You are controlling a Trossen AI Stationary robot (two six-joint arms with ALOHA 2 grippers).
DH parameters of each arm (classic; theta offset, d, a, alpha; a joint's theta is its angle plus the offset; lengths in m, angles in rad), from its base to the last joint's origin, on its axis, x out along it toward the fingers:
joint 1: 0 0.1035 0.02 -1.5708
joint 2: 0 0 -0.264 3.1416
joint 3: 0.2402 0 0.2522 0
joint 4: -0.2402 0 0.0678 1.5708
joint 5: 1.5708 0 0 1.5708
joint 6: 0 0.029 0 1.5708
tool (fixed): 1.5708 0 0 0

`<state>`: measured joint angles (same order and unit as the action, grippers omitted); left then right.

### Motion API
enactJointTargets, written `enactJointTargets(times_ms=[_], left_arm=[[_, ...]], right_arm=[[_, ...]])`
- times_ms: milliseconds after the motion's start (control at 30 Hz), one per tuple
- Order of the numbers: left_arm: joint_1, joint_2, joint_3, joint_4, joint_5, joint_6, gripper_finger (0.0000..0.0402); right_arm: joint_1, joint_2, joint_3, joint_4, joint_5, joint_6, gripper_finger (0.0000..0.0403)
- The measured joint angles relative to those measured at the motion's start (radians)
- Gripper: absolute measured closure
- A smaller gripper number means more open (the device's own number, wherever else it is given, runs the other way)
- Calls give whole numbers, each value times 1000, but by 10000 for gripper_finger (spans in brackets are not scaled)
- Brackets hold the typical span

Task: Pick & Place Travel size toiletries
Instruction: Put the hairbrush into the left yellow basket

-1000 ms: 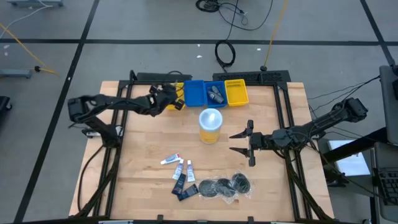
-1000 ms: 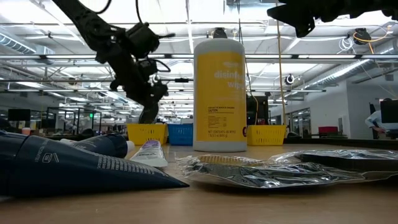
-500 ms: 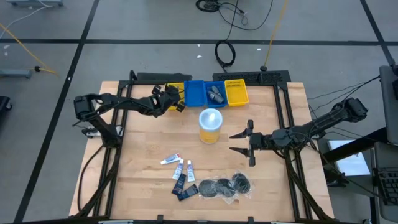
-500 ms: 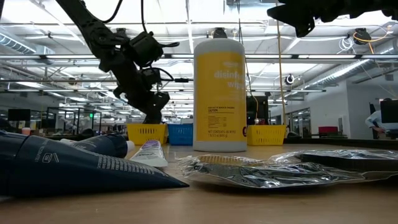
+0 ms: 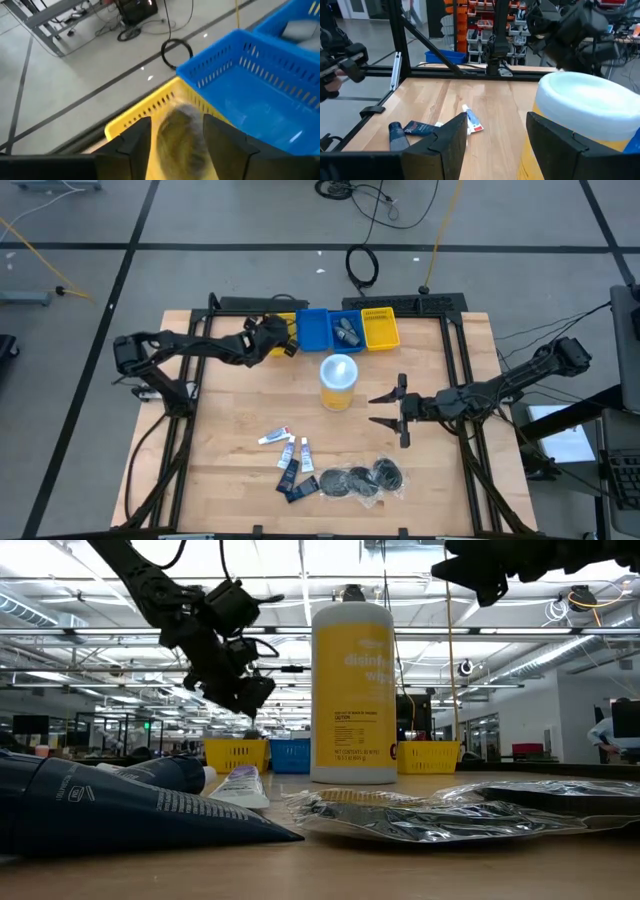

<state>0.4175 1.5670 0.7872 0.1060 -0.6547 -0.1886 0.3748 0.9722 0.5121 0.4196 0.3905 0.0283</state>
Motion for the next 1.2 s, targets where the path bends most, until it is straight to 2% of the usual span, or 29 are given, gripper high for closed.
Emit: enactJointTargets(times_ms=[300, 567, 833, 1100, 1200], left_arm=[[-20, -119, 0, -24, 38, 0, 199], [-103, -211, 0, -84, 205, -34, 199], [-275, -216, 0, -86, 372, -51, 199], [-504, -210, 0, -49, 555, 10, 199], [-587, -191, 0, 19, 580, 34, 199]], right_arm=[[0, 0, 0, -101, -4, 62, 208], [13, 43, 0, -317, -185, 243, 208], [128, 159, 0, -328, -315, 330, 209], [223, 159, 0, -323, -314, 429, 209], [245, 159, 0, -324, -314, 461, 209]])
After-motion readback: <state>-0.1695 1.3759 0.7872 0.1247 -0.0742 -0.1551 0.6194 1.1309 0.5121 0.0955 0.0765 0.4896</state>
